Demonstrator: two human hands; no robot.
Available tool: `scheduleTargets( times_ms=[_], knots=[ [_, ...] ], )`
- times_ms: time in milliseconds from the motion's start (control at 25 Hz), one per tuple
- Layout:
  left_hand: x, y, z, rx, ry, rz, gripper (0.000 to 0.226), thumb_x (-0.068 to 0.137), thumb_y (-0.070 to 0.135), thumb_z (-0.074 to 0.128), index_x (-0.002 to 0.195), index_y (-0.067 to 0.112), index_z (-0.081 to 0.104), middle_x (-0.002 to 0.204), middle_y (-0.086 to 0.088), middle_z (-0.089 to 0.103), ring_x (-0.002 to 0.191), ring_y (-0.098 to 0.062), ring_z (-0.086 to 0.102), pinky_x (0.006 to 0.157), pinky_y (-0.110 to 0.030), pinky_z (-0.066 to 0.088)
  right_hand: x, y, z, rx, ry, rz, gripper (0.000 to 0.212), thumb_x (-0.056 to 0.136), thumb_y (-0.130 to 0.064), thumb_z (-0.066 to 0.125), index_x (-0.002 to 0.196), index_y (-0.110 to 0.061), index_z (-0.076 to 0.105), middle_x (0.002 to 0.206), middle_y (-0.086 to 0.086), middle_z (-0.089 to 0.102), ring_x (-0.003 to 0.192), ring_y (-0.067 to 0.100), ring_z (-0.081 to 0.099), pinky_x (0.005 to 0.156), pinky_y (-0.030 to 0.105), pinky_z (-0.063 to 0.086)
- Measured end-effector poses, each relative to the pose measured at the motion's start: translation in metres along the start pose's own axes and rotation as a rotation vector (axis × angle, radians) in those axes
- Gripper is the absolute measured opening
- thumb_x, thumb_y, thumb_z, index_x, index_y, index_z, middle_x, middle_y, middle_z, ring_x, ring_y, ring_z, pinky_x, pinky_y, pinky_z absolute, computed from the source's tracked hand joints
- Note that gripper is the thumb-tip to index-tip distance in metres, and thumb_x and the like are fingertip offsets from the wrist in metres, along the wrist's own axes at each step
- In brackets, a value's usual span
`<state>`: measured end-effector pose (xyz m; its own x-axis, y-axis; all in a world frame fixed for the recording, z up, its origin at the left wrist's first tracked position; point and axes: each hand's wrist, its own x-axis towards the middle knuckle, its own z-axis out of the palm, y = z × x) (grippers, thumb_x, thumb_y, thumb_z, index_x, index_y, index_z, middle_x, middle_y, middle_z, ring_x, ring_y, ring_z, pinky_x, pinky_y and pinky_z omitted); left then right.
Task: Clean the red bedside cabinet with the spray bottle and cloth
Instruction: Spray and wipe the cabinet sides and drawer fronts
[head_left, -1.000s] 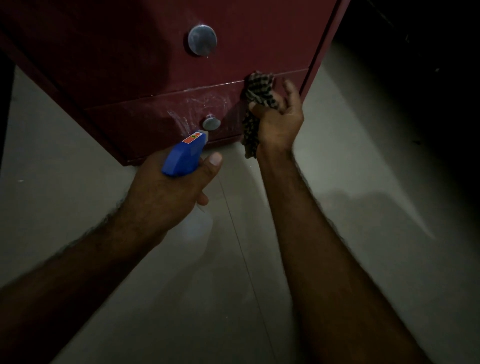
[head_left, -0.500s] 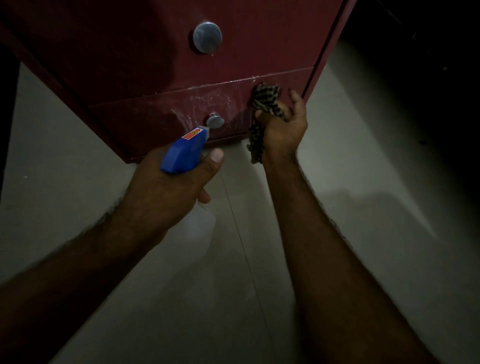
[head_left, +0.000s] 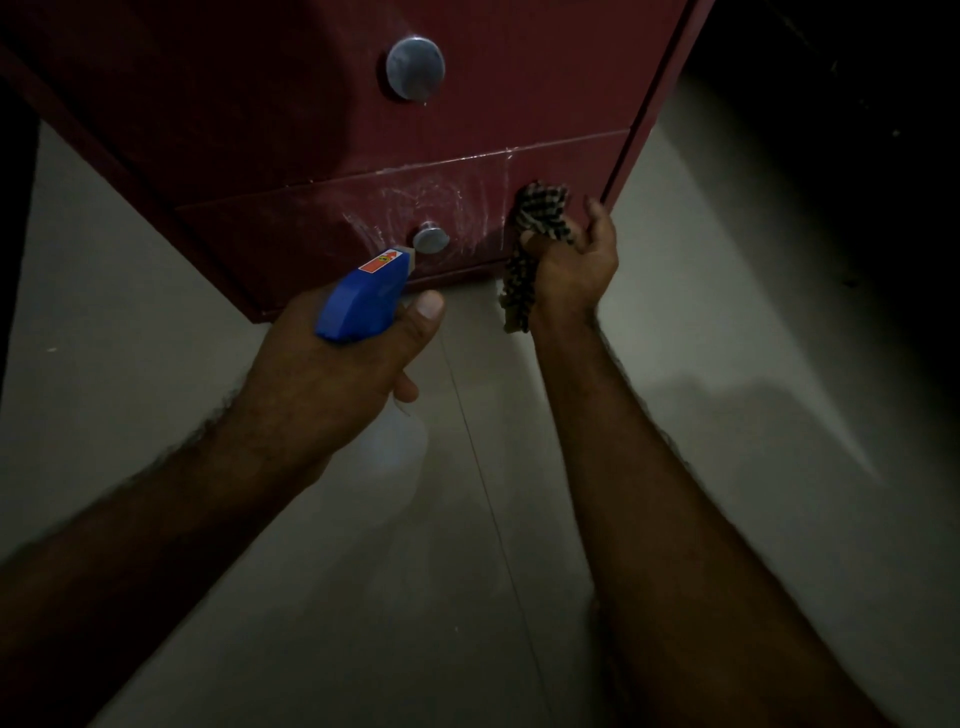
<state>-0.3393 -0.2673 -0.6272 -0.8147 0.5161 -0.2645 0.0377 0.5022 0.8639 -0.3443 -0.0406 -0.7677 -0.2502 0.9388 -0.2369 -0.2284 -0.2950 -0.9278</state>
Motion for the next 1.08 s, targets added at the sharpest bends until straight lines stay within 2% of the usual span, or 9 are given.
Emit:
scheduleTargets(
  times_ms=[120, 200, 360, 520, 640, 760, 840, 920, 1080],
  knots=[
    [0.002, 0.002, 0.003, 0.003, 0.029, -0.003, 0.019, 0.086, 0.054, 0.062, 0.088, 0.037, 0.053, 0.058, 0.003, 0.065, 0.051, 0.006, 0.061, 0.057, -0.021, 0.04, 0.005, 0.003, -0.004, -0.018, -0.019, 0.006, 0.086, 0.072, 0.021, 0.077, 0.148, -0.01, 0.052, 0.109, 0.002, 0.075, 0.104, 0.025, 0.075, 0.091, 0.044, 0.063],
    [0.003, 0.001, 0.004, -0.005, 0.027, 0.001, 0.025, 0.086, 0.054, 0.063, 0.096, 0.032, 0.054, 0.052, 0.01, 0.064, 0.049, 0.005, 0.06, 0.057, -0.022, 0.041, 0.02, 0.0, -0.01, -0.003, 0.059, 0.004, 0.084, 0.073, 0.019, 0.076, 0.147, -0.012, 0.052, 0.114, 0.007, 0.075, 0.103, 0.026, 0.075, 0.091, 0.048, 0.063],
    [0.005, -0.005, 0.002, -0.032, -0.015, 0.0, 0.03, 0.081, 0.06, 0.062, 0.103, 0.043, 0.051, 0.067, -0.002, 0.07, 0.065, -0.011, 0.07, 0.069, -0.031, 0.054, 0.033, 0.003, -0.013, -0.018, 0.17, 0.027, 0.074, 0.076, 0.012, 0.075, 0.14, -0.019, 0.056, 0.114, 0.006, 0.075, 0.103, 0.025, 0.075, 0.092, 0.051, 0.062],
    [0.008, -0.006, 0.004, -0.023, -0.023, 0.016, 0.019, 0.082, 0.059, 0.062, 0.092, 0.048, 0.049, 0.075, -0.008, 0.072, 0.069, -0.014, 0.072, 0.069, -0.029, 0.052, 0.005, 0.02, 0.0, -0.031, 0.038, 0.031, 0.079, 0.074, 0.017, 0.078, 0.144, -0.012, 0.054, 0.114, 0.005, 0.074, 0.109, 0.029, 0.072, 0.094, 0.046, 0.062],
    [0.008, -0.005, 0.005, -0.023, -0.018, 0.018, 0.021, 0.082, 0.059, 0.061, 0.092, 0.045, 0.05, 0.071, -0.005, 0.07, 0.062, -0.008, 0.07, 0.064, -0.026, 0.048, 0.004, 0.022, -0.004, -0.034, -0.001, 0.034, 0.082, 0.073, 0.019, 0.078, 0.145, -0.012, 0.054, 0.109, 0.003, 0.074, 0.109, 0.029, 0.072, 0.093, 0.044, 0.062],
    [0.009, -0.005, 0.006, -0.025, 0.002, 0.011, 0.023, 0.084, 0.057, 0.062, 0.088, 0.036, 0.053, 0.056, 0.009, 0.066, 0.053, 0.0, 0.064, 0.061, -0.024, 0.043, 0.024, 0.015, -0.013, 0.009, 0.105, 0.023, 0.079, 0.072, 0.021, 0.075, 0.141, -0.011, 0.055, 0.117, 0.016, 0.074, 0.107, 0.035, 0.073, 0.093, 0.054, 0.061],
    [0.01, -0.006, 0.005, -0.019, 0.013, 0.013, 0.021, 0.086, 0.053, 0.062, 0.085, 0.034, 0.052, 0.049, 0.017, 0.06, 0.048, 0.004, 0.059, 0.058, -0.024, 0.041, 0.032, 0.015, -0.015, 0.021, 0.165, 0.036, 0.076, 0.074, 0.02, 0.075, 0.141, -0.011, 0.056, 0.119, 0.018, 0.073, 0.107, 0.035, 0.073, 0.093, 0.055, 0.06],
    [0.01, -0.007, 0.004, -0.03, 0.011, 0.014, 0.02, 0.086, 0.054, 0.062, 0.087, 0.037, 0.053, 0.056, 0.011, 0.065, 0.053, 0.001, 0.063, 0.06, -0.026, 0.046, 0.024, 0.018, -0.012, 0.002, 0.143, 0.021, 0.075, 0.073, 0.016, 0.077, 0.139, -0.013, 0.058, 0.119, 0.013, 0.074, 0.107, 0.031, 0.073, 0.094, 0.052, 0.061],
    [0.011, -0.009, 0.008, -0.068, -0.023, 0.047, 0.019, 0.083, 0.058, 0.065, 0.094, 0.049, 0.052, 0.078, -0.003, 0.069, 0.068, -0.015, 0.073, 0.072, -0.033, 0.056, -0.002, 0.032, -0.005, -0.046, 0.007, 0.092, 0.084, 0.076, 0.016, 0.078, 0.15, -0.013, 0.051, 0.107, -0.008, 0.068, 0.095, 0.008, 0.068, 0.091, 0.027, 0.061]
  ],
)
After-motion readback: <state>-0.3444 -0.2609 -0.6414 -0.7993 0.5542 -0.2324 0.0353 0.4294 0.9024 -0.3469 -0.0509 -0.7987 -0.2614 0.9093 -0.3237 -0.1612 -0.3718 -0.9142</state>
